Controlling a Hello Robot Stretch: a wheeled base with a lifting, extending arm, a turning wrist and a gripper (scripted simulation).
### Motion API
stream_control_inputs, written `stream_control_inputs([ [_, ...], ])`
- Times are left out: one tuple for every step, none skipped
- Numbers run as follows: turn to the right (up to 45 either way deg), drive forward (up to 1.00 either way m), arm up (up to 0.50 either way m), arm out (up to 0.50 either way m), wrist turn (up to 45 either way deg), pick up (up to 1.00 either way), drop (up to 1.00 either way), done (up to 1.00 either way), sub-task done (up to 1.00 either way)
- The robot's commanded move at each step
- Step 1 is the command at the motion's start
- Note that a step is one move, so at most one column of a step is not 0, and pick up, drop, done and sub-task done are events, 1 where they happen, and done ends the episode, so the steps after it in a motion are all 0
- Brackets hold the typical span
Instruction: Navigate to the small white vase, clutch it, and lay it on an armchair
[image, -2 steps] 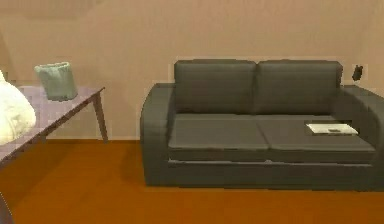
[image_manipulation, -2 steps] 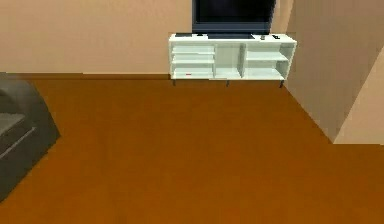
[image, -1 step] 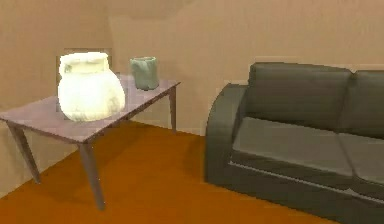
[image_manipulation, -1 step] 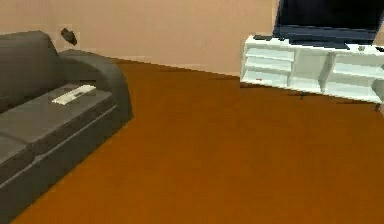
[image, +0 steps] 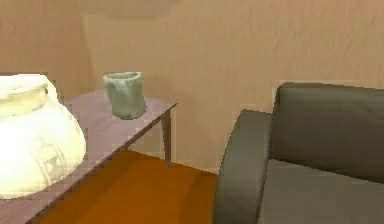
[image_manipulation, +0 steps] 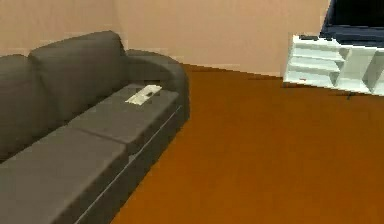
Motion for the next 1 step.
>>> stream_control_inputs([
  [-45.0, 0.00, 0.00, 0.00, 0.0, 0.00, 0.00, 0.00, 0.00],
])
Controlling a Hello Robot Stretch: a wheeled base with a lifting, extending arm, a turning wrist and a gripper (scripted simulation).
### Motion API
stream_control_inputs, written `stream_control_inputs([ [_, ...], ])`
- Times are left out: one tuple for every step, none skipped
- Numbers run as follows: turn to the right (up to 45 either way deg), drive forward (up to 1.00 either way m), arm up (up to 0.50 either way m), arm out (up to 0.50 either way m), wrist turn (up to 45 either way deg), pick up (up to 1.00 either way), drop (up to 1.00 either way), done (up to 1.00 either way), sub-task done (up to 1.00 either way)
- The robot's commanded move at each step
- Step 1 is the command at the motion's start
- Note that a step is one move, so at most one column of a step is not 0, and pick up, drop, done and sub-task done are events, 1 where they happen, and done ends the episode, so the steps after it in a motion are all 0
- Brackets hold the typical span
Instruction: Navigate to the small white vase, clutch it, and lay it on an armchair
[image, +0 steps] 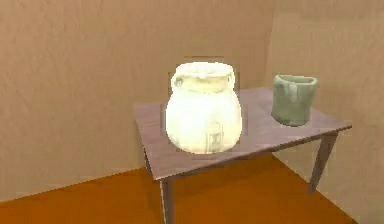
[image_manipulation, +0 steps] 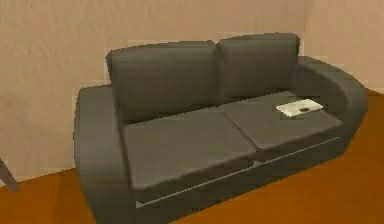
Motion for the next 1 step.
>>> stream_control_inputs([
  [-45.0, 0.00, 0.00, 0.00, 0.0, 0.00, 0.00, 0.00, 0.00],
])
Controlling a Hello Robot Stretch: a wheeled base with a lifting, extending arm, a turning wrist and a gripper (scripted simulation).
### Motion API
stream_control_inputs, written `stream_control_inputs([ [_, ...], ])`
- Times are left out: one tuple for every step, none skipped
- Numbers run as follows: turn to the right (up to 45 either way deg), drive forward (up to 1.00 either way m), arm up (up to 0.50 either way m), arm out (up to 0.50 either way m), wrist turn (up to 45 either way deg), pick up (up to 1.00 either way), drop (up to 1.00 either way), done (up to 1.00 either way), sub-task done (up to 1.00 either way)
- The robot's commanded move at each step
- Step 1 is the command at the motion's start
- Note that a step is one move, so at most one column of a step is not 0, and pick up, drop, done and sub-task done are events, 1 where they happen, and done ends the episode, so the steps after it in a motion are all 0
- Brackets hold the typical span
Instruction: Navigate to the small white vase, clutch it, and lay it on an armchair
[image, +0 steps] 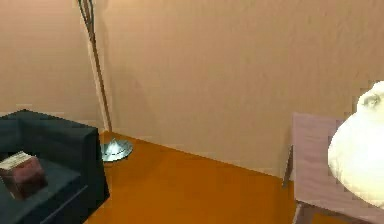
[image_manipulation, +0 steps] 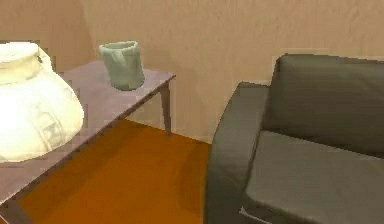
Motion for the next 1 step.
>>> stream_control_inputs([
  [-36.0, 0.00, 0.00, 0.00, 0.0, 0.00, 0.00, 0.00, 0.00],
])
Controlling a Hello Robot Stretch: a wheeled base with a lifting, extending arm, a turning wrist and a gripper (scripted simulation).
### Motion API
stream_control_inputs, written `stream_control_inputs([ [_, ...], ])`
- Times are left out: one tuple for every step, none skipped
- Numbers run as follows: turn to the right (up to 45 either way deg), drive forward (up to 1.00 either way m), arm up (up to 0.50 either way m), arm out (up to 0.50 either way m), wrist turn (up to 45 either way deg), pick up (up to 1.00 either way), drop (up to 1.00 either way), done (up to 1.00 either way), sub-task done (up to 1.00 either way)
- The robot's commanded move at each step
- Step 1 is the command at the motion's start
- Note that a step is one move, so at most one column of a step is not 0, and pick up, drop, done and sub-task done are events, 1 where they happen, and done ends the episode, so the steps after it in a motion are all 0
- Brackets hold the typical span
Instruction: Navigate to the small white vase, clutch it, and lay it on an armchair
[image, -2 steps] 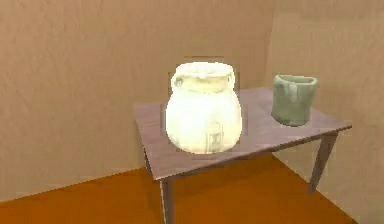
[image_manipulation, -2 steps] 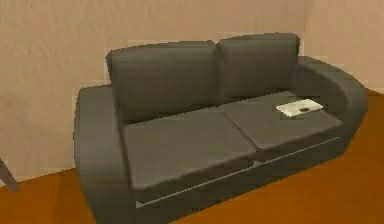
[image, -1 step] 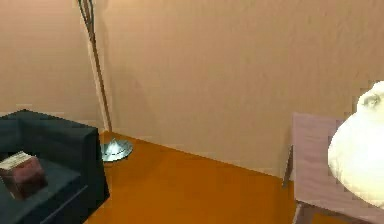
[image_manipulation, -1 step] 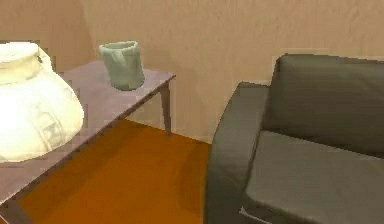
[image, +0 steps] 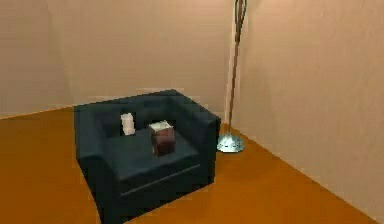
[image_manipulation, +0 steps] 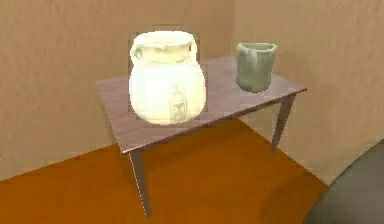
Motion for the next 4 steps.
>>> stream_control_inputs([
  [45.0, 0.00, 0.00, 0.00, 0.0, 0.00, 0.00, 0.00, 0.00],
  [6.0, 0.00, 0.00, 0.00, 0.0, 0.00, 0.00, 0.00, 0.00],
  [0.0, 0.45, 0.00, 0.00, 0.0, 0.00, 0.00, 0.00, 0.00],
  [-33.0, 0.00, 0.00, 0.00, 0.0, 0.00, 0.00, 0.00, 0.00],
])
